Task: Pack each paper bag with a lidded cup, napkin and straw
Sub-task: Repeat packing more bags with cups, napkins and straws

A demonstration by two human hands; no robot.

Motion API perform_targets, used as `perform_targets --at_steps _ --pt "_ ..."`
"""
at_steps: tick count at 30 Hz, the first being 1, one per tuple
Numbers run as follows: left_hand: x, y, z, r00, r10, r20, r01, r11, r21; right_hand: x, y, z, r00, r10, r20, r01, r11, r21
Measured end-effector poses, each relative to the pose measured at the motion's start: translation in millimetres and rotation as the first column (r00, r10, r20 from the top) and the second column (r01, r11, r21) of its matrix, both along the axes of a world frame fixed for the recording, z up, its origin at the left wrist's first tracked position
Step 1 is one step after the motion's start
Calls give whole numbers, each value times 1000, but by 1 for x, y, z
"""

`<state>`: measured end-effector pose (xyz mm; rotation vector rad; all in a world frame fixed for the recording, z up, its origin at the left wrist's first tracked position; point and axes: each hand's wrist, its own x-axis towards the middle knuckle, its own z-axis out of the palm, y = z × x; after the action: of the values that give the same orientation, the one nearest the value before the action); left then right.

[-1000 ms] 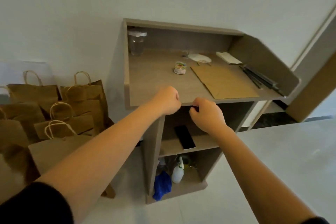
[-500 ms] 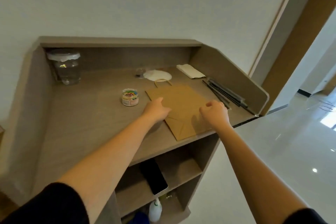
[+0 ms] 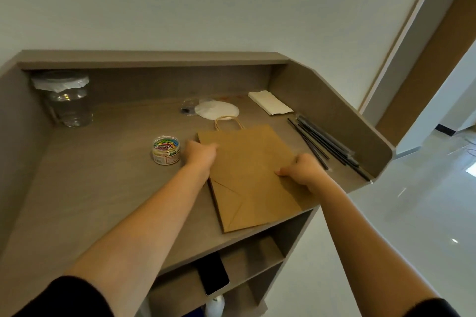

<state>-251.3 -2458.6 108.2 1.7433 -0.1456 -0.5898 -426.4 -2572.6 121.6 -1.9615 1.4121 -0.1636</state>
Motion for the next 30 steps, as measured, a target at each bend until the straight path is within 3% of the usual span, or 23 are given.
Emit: perform_targets --at_steps 2,11,13,15,17,19,22,25,30 --pt "-10 5 5 999 -20 -39 17 996 -88 -7 5 -2 997 48 57 -49 999 10" --pt "-85 67 17 977 35 212 29 957 -290 -58 60 -6 982 188 7 -186 978 -91" --pt "-108 95 13 959 81 271 10 948 -319 -70 84 -10 980 164 -116 -191 936 -297" --pt "-133 125 5 928 95 360 20 953 -303 -80 115 -7 982 180 -59 -186 855 -485" --pt "-160 154 -5 891 90 446 47 957 -286 -82 147 5 938 254 235 -171 931 -323" --pt "-184 183 -13 848 72 525 82 961 -264 -80 178 17 865 170 472 -219 974 50" --pt "-208 228 -22 780 18 625 135 971 -196 -77 218 27 864 80 498 -309 864 397" --pt "-220 277 -32 722 -14 692 141 982 -128 -76 256 26 887 119 447 -343 816 464" --pt "-229 362 -52 608 5 794 7 1000 -11 -76 321 10 855 139 499 -431 726 536"
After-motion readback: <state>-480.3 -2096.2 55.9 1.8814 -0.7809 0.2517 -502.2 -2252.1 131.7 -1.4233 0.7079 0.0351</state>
